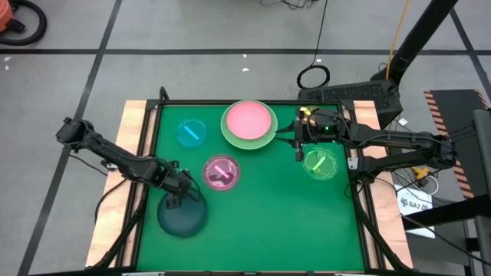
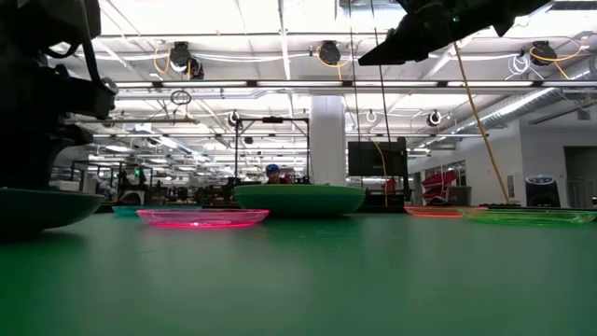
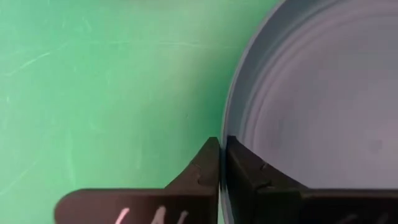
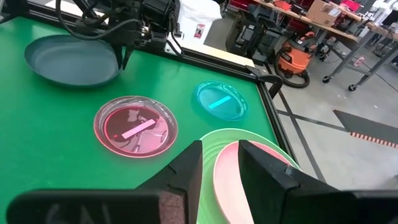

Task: Stack plastic plates
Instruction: Stack the dark blue plate on top of the pink plate

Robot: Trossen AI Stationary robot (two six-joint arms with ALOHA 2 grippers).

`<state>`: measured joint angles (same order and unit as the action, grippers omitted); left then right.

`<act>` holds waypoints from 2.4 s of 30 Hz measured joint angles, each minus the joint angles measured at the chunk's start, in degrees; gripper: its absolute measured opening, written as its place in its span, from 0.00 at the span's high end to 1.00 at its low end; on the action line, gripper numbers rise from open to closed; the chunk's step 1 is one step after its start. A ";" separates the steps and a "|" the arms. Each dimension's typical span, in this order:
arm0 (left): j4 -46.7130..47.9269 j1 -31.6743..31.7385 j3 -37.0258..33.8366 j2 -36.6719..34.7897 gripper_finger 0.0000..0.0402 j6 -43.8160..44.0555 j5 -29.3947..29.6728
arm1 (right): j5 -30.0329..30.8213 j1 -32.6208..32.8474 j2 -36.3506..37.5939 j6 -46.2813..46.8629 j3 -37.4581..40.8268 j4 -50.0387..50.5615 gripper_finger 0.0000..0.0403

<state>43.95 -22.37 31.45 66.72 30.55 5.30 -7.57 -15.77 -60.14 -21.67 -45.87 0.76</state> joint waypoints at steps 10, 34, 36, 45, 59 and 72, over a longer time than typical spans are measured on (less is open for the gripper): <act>7.24 -1.90 8.78 0.04 0.98 -1.95 0.57 | 0.00 0.01 0.00 1.14 0.00 0.54 0.75; 6.12 12.78 25.56 -3.04 0.98 -3.09 18.97 | 0.32 0.00 0.00 1.49 0.00 2.05 0.75; 3.05 18.09 25.79 -2.94 0.97 -1.89 19.21 | 0.47 0.01 0.00 1.45 0.00 2.21 0.75; -11.06 40.40 25.84 0.15 0.97 -15.00 12.48 | 3.34 -0.01 2.01 1.06 0.00 5.96 0.75; -34.02 60.15 25.80 12.88 0.97 -18.65 -2.15 | 3.30 0.00 3.65 1.44 0.00 8.54 0.75; -32.47 64.52 26.50 21.11 0.96 -4.66 -13.97 | 3.28 0.00 3.65 1.49 0.00 8.54 0.75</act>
<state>11.48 42.15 57.95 87.83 25.88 -8.67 -4.29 -15.77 -56.49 -20.18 -45.87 9.30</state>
